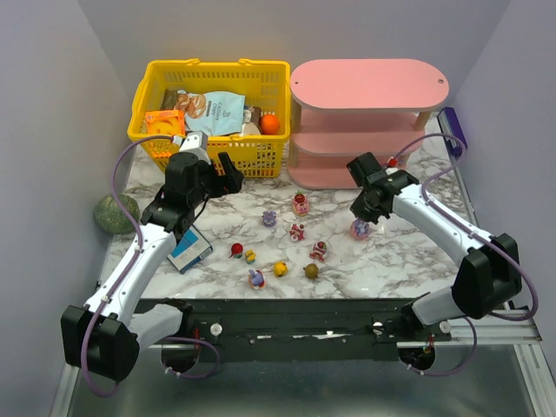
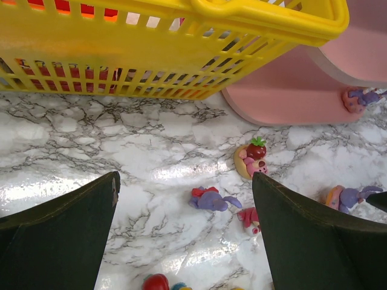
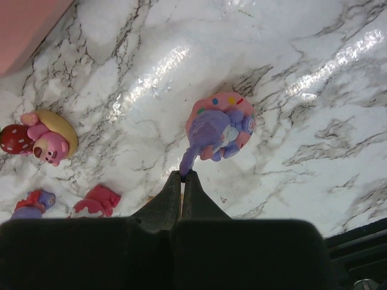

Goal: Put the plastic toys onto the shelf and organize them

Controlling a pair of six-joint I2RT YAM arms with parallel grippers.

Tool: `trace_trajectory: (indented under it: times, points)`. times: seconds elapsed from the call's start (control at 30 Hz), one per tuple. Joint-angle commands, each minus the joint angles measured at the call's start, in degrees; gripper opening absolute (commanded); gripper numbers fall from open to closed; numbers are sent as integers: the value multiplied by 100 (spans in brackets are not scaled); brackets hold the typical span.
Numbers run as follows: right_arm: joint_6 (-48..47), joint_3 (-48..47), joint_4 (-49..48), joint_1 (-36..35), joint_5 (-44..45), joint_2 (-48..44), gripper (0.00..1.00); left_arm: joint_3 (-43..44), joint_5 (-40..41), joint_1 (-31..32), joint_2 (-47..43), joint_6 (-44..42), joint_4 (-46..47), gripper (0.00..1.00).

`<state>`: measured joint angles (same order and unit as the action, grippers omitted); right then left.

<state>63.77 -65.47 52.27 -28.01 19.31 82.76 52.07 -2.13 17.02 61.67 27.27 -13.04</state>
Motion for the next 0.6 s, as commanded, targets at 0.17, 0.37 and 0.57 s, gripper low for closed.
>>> trace_trajectory:
  times: [0.17,0.37,0.57]
  points:
    - [-154,-607,-121,67,539,723,7,242,73,21,82,-90,-181,99]
    - [-268,-844,-182,182,451,978,11,294,64,21,152,-90,-217,99]
    - [-488,-739,-480,191,310,838,34,312,72,21,179,-99,-217,99]
